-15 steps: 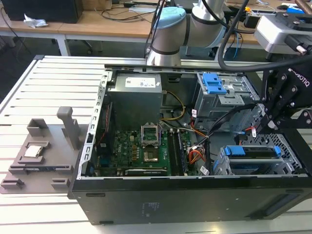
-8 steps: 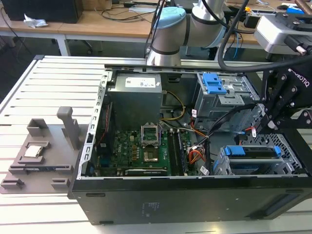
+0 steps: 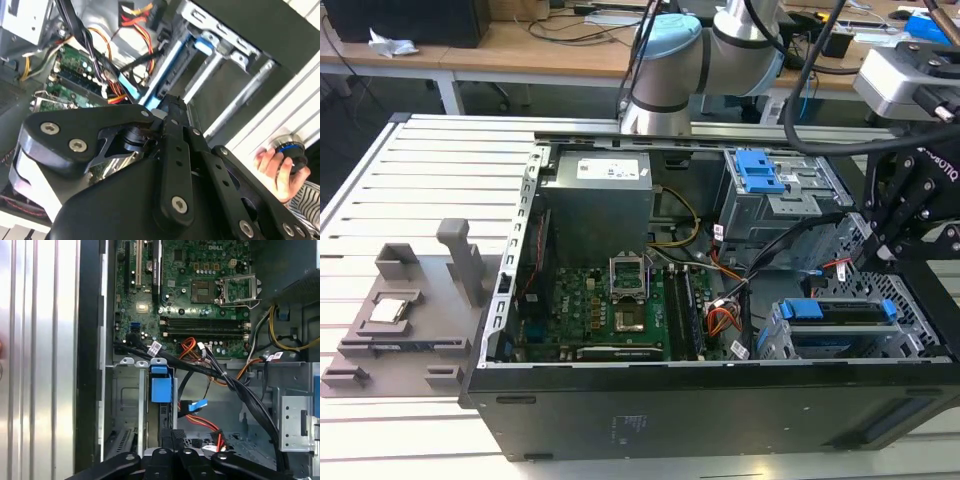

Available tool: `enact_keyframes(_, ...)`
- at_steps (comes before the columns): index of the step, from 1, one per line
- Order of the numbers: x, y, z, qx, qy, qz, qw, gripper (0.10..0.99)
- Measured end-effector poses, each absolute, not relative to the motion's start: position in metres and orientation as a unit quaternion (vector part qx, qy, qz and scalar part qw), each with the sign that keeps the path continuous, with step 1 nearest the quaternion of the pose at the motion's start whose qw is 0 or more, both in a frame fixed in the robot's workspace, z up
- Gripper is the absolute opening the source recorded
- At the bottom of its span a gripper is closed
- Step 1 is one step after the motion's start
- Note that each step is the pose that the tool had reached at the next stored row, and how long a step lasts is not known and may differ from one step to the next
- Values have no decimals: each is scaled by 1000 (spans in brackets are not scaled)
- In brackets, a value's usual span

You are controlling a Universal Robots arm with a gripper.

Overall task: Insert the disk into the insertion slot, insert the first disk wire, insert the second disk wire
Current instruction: 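Insert the first disk wire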

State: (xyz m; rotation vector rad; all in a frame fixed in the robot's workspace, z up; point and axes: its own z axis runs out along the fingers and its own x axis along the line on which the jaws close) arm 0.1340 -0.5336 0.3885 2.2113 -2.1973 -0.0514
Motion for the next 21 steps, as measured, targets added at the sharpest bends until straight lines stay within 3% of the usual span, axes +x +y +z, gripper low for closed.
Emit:
enact_keyframes(8,157,-503,377,709,-705,-15,13,106)
enact_keyframes(15,168,-498,373,709,-705,-14,15,114)
enact_keyframes(18,168,-498,373,709,-705,-14,15,302)
enact_keyframes(21,168,-498,372,712,-702,-9,20,302)
